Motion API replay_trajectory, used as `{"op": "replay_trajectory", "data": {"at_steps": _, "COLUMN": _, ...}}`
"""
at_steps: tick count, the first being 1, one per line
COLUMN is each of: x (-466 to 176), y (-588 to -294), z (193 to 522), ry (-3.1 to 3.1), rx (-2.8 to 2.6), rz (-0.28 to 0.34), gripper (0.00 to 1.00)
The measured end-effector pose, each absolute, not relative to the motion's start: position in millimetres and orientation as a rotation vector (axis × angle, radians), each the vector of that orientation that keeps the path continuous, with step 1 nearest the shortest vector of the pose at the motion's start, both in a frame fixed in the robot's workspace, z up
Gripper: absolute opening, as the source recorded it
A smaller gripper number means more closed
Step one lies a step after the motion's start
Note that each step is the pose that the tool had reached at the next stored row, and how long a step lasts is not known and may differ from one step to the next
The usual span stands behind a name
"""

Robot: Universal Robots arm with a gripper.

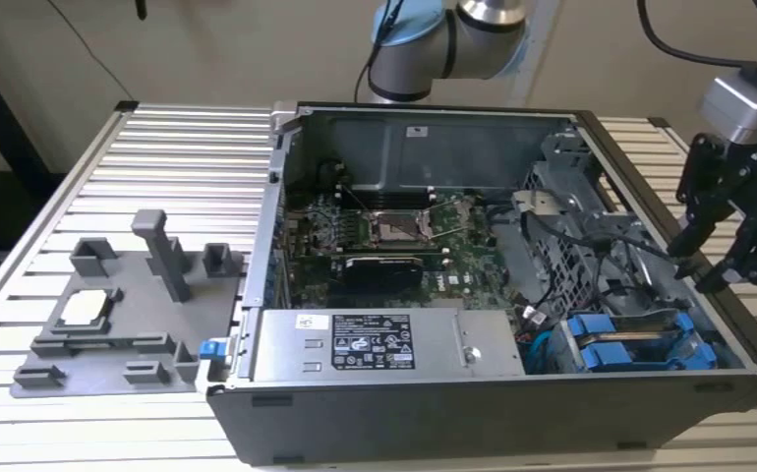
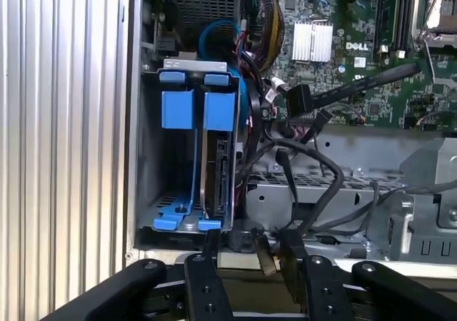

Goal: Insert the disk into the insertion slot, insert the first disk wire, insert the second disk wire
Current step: 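Insert the first disk wire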

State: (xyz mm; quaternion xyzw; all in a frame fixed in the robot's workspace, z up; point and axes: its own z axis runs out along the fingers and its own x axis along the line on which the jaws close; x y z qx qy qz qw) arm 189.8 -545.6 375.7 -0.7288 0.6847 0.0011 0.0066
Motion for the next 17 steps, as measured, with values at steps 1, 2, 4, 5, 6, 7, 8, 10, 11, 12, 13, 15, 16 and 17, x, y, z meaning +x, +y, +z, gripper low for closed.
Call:
{"op": "replay_trajectory", "data": {"at_steps": 1, "x": 189.8, "y": -545.6, "z": 375.5, "ry": 2.127, "rx": -2.295, "rz": 0.004, "gripper": 0.47}}
{"op": "replay_trajectory", "data": {"at_steps": 2, "x": 190.1, "y": -545.6, "z": 375.2, "ry": 2.11, "rx": -2.309, "rz": 0.004, "gripper": 0.47}}
{"op": "replay_trajectory", "data": {"at_steps": 4, "x": 190.3, "y": -545.6, "z": 374.9, "ry": 2.08, "rx": -2.335, "rz": 0.006, "gripper": 0.47}}
{"op": "replay_trajectory", "data": {"at_steps": 5, "x": 190.3, "y": -545.6, "z": 374.7, "ry": 2.067, "rx": -2.346, "rz": 0.007, "gripper": 0.47}}
{"op": "replay_trajectory", "data": {"at_steps": 6, "x": 190.5, "y": -545.5, "z": 374.5, "ry": 2.056, "rx": -2.356, "rz": 0.007, "gripper": 0.47}}
{"op": "replay_trajectory", "data": {"at_steps": 7, "x": 190.8, "y": -545.4, "z": 374.2, "ry": 2.047, "rx": -2.363, "rz": 0.007, "gripper": 0.47}}
{"op": "replay_trajectory", "data": {"at_steps": 8, "x": 191.3, "y": -545.2, "z": 374.0, "ry": 2.041, "rx": -2.369, "rz": 0.007, "gripper": 0.47}}
{"op": "replay_trajectory", "data": {"at_steps": 10, "x": 192.2, "y": -544.4, "z": 373.3, "ry": 2.03, "rx": -2.378, "rz": 0.008, "gripper": 0.47}}
{"op": "replay_trajectory", "data": {"at_steps": 11, "x": 192.7, "y": -543.4, "z": 373.1, "ry": 2.028, "rx": -2.38, "rz": 0.008, "gripper": 0.47}}
{"op": "replay_trajectory", "data": {"at_steps": 12, "x": 193.3, "y": -542.4, "z": 373.1, "ry": 2.026, "rx": -2.381, "rz": 0.007, "gripper": 0.47}}
{"op": "replay_trajectory", "data": {"at_steps": 13, "x": 193.9, "y": -541.4, "z": 373.0, "ry": 2.026, "rx": -2.382, "rz": 0.007, "gripper": 0.47}}
{"op": "replay_trajectory", "data": {"at_steps": 15, "x": 196.1, "y": -540.2, "z": 372.7, "ry": 2.023, "rx": -2.384, "rz": 0.008, "gripper": 0.47}}
{"op": "replay_trajectory", "data": {"at_steps": 16, "x": 197.2, "y": -540.1, "z": 372.6, "ry": 2.021, "rx": -2.385, "rz": 0.008, "gripper": 0.47}}
{"op": "replay_trajectory", "data": {"at_steps": 17, "x": 197.7, "y": -540.0, "z": 372.7, "ry": 2.019, "rx": -2.387, "rz": 0.007, "gripper": 0.47}}
